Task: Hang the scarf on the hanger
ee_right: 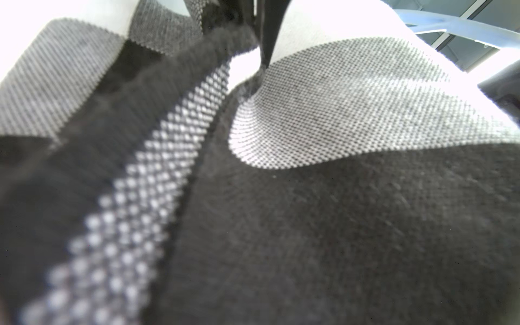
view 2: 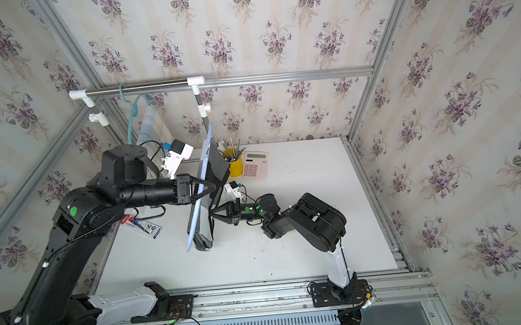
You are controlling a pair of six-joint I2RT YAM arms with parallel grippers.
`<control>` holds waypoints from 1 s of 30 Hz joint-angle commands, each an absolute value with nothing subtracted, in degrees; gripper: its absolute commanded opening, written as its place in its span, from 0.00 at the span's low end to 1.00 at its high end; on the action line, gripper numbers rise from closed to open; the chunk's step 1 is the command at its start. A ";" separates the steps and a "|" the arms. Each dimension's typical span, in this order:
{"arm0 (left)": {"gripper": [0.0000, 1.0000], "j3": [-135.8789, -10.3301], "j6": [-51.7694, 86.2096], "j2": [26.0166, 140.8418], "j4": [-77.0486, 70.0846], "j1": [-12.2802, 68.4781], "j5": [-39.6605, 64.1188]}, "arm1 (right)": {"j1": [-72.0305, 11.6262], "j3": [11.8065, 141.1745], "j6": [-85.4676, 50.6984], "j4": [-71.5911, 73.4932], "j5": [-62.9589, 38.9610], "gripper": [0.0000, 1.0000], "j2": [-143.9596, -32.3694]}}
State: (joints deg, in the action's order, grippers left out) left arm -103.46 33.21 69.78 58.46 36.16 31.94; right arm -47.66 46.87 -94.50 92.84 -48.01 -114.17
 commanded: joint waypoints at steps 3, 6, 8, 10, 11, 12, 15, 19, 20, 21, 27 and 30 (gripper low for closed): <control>0.00 -103.80 31.29 68.68 53.59 34.64 32.56 | -47.02 44.78 -93.61 104.57 -47.47 0.00 -116.56; 0.00 -103.63 31.38 68.34 53.63 33.75 33.00 | -46.50 43.39 -93.53 104.63 -46.95 0.00 -118.80; 0.00 -103.28 31.55 68.18 53.31 33.31 33.41 | -46.49 43.01 -93.23 104.63 -47.06 0.00 -119.55; 0.00 -102.66 31.70 68.08 52.90 33.08 33.86 | -46.49 42.78 -93.12 104.62 -47.17 0.00 -119.51; 0.00 -102.32 31.80 68.03 52.56 32.93 34.14 | -46.49 42.61 -93.04 104.59 -47.27 0.00 -119.26; 0.00 -101.83 31.87 68.05 52.20 32.83 34.24 | -46.49 42.56 -93.01 104.67 -47.28 0.00 -119.01; 0.00 -100.44 32.35 67.62 51.03 32.32 34.41 | -46.49 42.20 -93.07 104.66 -47.31 0.00 -118.78; 0.00 -99.76 33.36 66.79 49.54 30.98 34.86 | -46.13 41.26 -92.96 104.66 -47.16 0.00 -120.37; 0.00 -99.94 33.43 66.78 49.57 30.82 35.22 | -45.93 40.95 -92.73 104.64 -47.12 0.00 -120.84; 0.00 -100.09 33.48 66.73 49.62 30.65 35.46 | -45.61 40.69 -92.51 104.65 -47.07 0.00 -121.31; 0.00 -100.02 33.66 66.62 49.65 30.03 36.07 | -45.05 40.25 -92.20 104.63 -47.02 0.00 -122.14; 0.00 -99.93 33.78 66.49 49.46 29.65 36.38 | -45.07 40.29 -92.44 104.57 -47.17 0.00 -121.65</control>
State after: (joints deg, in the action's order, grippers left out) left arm -99.39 35.68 67.07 58.11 29.98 35.27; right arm -45.06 40.32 -92.99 95.22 -47.16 -121.86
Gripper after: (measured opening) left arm 0.104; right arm 0.079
